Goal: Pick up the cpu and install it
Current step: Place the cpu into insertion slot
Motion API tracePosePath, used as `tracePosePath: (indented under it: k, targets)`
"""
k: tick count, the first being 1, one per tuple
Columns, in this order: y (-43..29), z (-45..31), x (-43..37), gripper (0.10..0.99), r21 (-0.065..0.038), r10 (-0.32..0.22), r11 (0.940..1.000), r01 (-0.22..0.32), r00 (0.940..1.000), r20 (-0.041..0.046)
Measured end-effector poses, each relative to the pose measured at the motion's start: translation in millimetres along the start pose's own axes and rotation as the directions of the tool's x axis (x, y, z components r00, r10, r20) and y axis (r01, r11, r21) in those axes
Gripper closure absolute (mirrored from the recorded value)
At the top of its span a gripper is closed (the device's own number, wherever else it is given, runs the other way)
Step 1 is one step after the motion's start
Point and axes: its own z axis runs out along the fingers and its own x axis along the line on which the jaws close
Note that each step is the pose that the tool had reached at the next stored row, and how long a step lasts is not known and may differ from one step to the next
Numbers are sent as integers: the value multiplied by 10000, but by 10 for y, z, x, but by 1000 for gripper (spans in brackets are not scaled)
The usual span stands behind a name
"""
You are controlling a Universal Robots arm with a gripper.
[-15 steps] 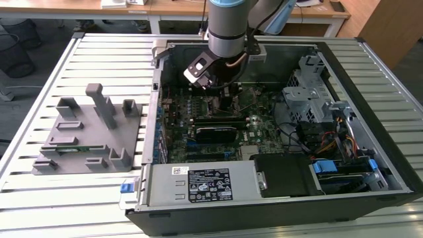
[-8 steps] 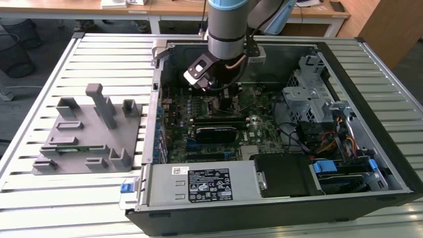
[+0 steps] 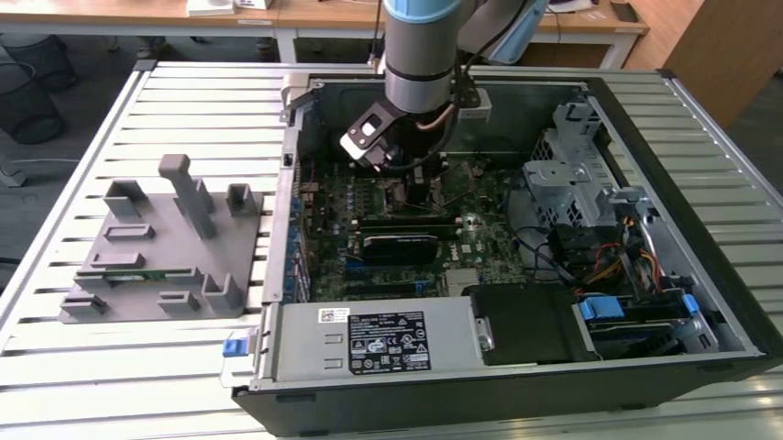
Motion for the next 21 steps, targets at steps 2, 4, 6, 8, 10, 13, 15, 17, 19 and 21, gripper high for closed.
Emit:
tracePosePath:
  k: [2,4,6,8,10,13,15,17,19,21]
  targets:
    - [0,9,1,549,-7,0,10000,0,10000,-3]
    - [0,10,1,549,-5,1,10000,-1,10000,-7]
    - [0,11,1,549,-5,1,10000,-1,10000,-9]
    - [0,12,1,549,-6,1,10000,-1,10000,-10]
    - [2,19,6,537,-16,1,10000,-1,10000,-37]
    - [1,12,2,475,-8,1,10000,-1,10000,-13]
    - [1,5,2,475,-7,1,10000,-1,10000,-13]
    - [1,-5,2,475,-7,0,10000,0,10000,-13]
    - [2,-26,2,475,-6,1,10000,-1,10000,-13]
    - [2,-25,2,475,-8,1,10000,-1,10000,-17]
